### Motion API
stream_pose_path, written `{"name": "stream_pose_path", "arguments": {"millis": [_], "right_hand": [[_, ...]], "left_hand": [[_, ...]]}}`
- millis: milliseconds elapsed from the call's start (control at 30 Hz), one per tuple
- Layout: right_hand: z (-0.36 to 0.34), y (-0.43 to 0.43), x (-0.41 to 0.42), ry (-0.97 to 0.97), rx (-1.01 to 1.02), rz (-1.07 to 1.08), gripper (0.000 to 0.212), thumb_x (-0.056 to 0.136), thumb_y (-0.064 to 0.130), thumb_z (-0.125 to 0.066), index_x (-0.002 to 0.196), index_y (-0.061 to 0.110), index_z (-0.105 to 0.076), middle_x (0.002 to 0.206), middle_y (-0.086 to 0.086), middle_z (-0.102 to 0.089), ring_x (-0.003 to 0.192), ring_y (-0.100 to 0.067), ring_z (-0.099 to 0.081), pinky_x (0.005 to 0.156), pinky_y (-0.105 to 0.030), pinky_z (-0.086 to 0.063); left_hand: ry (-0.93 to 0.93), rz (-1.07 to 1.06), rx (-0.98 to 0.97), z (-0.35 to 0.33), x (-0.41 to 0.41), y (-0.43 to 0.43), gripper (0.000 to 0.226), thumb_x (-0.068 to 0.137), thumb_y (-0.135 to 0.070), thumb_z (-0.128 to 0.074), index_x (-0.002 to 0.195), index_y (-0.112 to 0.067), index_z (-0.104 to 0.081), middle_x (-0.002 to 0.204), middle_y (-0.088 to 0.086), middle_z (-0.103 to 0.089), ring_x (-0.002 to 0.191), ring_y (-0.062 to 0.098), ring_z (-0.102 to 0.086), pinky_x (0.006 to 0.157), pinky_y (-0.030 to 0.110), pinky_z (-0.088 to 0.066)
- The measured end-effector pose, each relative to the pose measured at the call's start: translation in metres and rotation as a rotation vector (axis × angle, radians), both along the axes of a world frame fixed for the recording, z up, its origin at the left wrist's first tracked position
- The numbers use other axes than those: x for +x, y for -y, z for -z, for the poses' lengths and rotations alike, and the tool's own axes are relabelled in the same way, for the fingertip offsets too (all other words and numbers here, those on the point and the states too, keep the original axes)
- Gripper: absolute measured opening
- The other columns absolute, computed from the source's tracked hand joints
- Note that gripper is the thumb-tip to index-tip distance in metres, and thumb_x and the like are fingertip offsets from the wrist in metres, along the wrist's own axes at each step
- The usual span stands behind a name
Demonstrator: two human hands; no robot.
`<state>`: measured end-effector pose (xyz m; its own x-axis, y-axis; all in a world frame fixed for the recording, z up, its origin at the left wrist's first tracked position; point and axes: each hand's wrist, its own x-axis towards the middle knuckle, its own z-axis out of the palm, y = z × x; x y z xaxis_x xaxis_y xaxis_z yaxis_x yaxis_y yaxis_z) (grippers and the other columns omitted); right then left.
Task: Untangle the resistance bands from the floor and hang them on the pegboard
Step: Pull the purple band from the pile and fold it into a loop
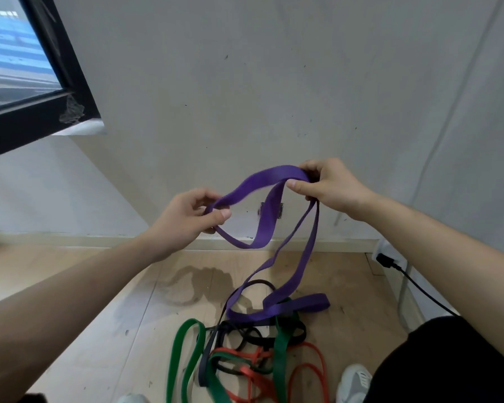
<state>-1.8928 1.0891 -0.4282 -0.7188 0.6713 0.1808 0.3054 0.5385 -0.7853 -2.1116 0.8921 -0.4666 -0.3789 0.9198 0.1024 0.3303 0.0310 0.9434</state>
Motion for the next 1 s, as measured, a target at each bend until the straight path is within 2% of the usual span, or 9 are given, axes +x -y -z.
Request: {"name": "stream_pose_path", "arguments": {"millis": [67, 133, 167, 300, 400, 567, 733, 900, 1000], "right_hand": [[0.001, -0.002, 0.001, 0.009, -0.014, -0.005, 0.012, 0.09, 0.032, -0.074, 0.098, 0.023, -0.072, 0.077, 0.004, -0.069, 0.064, -0.005, -0.06, 0.068, -0.029, -0.057], [0.002, -0.004, 0.002, 0.012, -0.033, -0.002, 0.017, 0.091, 0.031, -0.073, 0.102, 0.018, -0.073, 0.079, 0.002, -0.068, 0.068, -0.011, -0.061, 0.072, -0.034, -0.058], [0.002, -0.004, 0.003, 0.016, -0.043, -0.001, 0.019, 0.092, 0.031, -0.072, 0.104, 0.016, -0.073, 0.079, 0.001, -0.067, 0.07, -0.013, -0.061, 0.073, -0.035, -0.058], [0.002, -0.004, 0.006, 0.057, -0.043, -0.019, 0.021, 0.093, 0.028, -0.07, 0.106, 0.012, -0.072, 0.08, -0.002, -0.065, 0.07, -0.014, -0.06, 0.073, -0.032, -0.055], [0.003, -0.003, 0.006, 0.095, -0.039, -0.033, 0.021, 0.094, 0.027, -0.07, 0.105, 0.009, -0.071, 0.081, -0.006, -0.064, 0.07, -0.015, -0.059, 0.072, -0.032, -0.054], [0.004, -0.003, 0.005, 0.103, -0.054, -0.036, 0.022, 0.095, 0.025, -0.069, 0.106, 0.006, -0.071, 0.081, -0.009, -0.062, 0.071, -0.017, -0.057, 0.07, -0.031, -0.052], [0.006, -0.007, 0.006, 0.128, -0.055, -0.031, 0.023, 0.096, 0.027, -0.067, 0.1, 0.004, -0.071, 0.078, -0.009, -0.061, 0.07, -0.018, -0.057, 0.069, -0.033, -0.052], [0.009, -0.012, 0.008, 0.129, -0.083, -0.001, 0.023, 0.097, 0.026, -0.065, 0.1, 0.005, -0.072, 0.079, -0.009, -0.062, 0.068, -0.017, -0.058, 0.064, -0.027, -0.052], [0.01, -0.013, 0.009, 0.145, -0.073, -0.016, 0.02, 0.096, 0.023, -0.066, 0.102, 0.005, -0.073, 0.079, -0.009, -0.063, 0.069, -0.017, -0.059, 0.068, -0.03, -0.054]], "left_hand": [[0.039, 0.021, -0.003, -0.002, 0.0, 0.0, 0.013, 0.095, -0.019, -0.067, 0.107, -0.018, -0.073, 0.092, 0.007, -0.073, 0.087, 0.016, -0.068, 0.077, 0.025, -0.06], [0.139, -0.002, 0.001, -0.004, -0.002, -0.001, 0.015, 0.098, -0.02, -0.063, 0.108, -0.018, -0.074, 0.081, -0.006, -0.07, 0.085, 0.01, -0.064, 0.079, 0.025, -0.06], [0.187, -0.019, 0.009, -0.005, -0.005, -0.001, 0.017, 0.099, -0.02, -0.061, 0.11, -0.017, -0.074, 0.081, -0.007, -0.067, 0.084, 0.01, -0.062, 0.079, 0.025, -0.06], [0.312, -0.04, 0.037, -0.009, -0.017, 0.002, 0.023, 0.099, -0.015, -0.06, 0.118, -0.012, -0.073, 0.09, 0.004, -0.058, 0.083, 0.01, -0.064, 0.079, 0.023, -0.058], [0.428, -0.064, 0.064, -0.009, -0.022, 0.005, 0.028, 0.095, -0.013, -0.064, 0.122, -0.014, -0.071, 0.088, 0.005, -0.063, 0.083, 0.013, -0.069, 0.076, 0.028, -0.061], [0.42, -0.043, 0.035, -0.011, -0.024, 0.009, 0.032, 0.08, -0.03, -0.073, 0.111, -0.023, -0.077, 0.1, 0.01, -0.074, 0.094, 0.018, -0.073, 0.075, 0.035, -0.062], [0.377, 0.037, -0.062, -0.009, -0.025, 0.011, 0.025, 0.083, -0.039, -0.066, 0.092, -0.022, -0.081, 0.095, 0.005, -0.076, 0.094, 0.014, -0.071, 0.074, 0.024, -0.058], [0.376, 0.127, -0.072, -0.009, -0.023, 0.012, 0.029, 0.088, -0.033, -0.063, 0.106, -0.013, -0.072, 0.108, 0.011, -0.074, 0.1, 0.019, -0.069, 0.088, 0.034, -0.058], [0.445, 0.105, -0.06, -0.012, -0.022, 0.011, 0.024, 0.095, -0.025, -0.058, 0.112, -0.009, -0.063, 0.1, 0.011, -0.074, 0.097, 0.021, -0.07, 0.089, 0.035, -0.058]]}}
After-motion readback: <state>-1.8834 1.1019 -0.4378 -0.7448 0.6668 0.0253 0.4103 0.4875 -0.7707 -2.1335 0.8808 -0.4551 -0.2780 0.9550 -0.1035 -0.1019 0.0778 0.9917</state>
